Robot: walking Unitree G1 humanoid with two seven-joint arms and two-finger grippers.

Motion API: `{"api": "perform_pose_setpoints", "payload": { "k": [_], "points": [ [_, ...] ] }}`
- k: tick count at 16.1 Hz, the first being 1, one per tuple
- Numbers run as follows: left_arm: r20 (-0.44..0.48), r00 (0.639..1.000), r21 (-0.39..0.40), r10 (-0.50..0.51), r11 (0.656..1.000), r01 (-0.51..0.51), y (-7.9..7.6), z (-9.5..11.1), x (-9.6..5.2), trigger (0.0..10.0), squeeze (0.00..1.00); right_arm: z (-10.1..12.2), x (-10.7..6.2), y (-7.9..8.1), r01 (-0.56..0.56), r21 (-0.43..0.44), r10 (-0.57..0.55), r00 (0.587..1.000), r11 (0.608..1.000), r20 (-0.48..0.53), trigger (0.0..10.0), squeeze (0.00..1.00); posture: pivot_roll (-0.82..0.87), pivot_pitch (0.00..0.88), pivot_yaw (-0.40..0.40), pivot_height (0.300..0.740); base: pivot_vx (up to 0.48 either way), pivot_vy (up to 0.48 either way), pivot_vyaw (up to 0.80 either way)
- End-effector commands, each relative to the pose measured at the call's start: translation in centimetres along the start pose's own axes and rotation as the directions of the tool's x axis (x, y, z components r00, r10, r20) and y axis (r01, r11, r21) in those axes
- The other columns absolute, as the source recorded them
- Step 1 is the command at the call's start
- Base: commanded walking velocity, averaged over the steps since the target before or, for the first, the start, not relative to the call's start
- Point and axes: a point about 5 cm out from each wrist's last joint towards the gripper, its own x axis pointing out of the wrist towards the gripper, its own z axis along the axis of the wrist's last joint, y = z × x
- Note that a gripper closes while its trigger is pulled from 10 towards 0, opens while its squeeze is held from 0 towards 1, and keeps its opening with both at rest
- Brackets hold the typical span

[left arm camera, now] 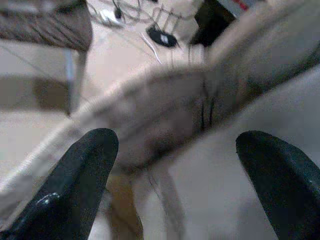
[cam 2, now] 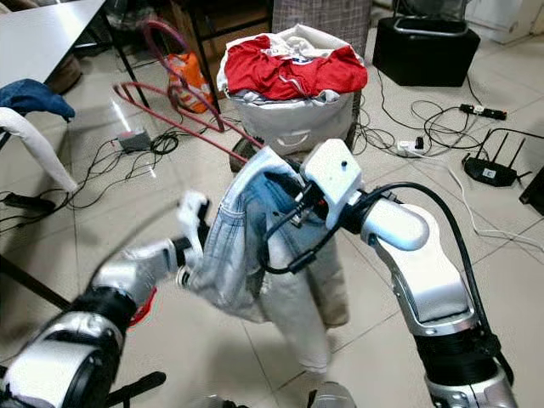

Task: Hang hanger

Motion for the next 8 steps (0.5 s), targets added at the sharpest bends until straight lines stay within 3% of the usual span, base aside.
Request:
{"api": "perform_pose_setpoints", "payload": {
  "k": [1, 7, 8],
  "points": [
    [-0.01, 1.0, 0.026, 0.001, 1.0, 0.0, 0.1, 0.3, -0.2, 10.0, 0.0, 3.1, 0.1, -0.7, 0.04, -0.043, -0.034, 0.991, 0.998, 0.13, 10.0, 0.0, -0.24, 0.0, 0.17, 0.74, 0.0, 0.0, 0.0],
    [-0.014, 1.0, 0.028, 0.0, 1.0, 0.0, 0.1, 0.1, -0.4, 10.0, 0.0, 4.0, 0.9, -1.7, 0.113, -0.06, -0.101, 0.979, 0.992, 0.177, 10.0, 0.0, -0.23, 0.0, 0.166, 0.74, 0.0, 0.0, 0.0],
    [-0.002, 1.0, -0.009, -0.012, 1.0, 0.012, -0.3, -0.1, -0.2, 10.0, 0.0, 4.3, 1.0, -2.0, 0.146, 0.007, -0.145, 0.967, 0.989, 0.208, 10.0, 0.0, -0.23, 0.0, 0.166, 0.74, 0.0, 0.0, 0.0]
  ]
}}
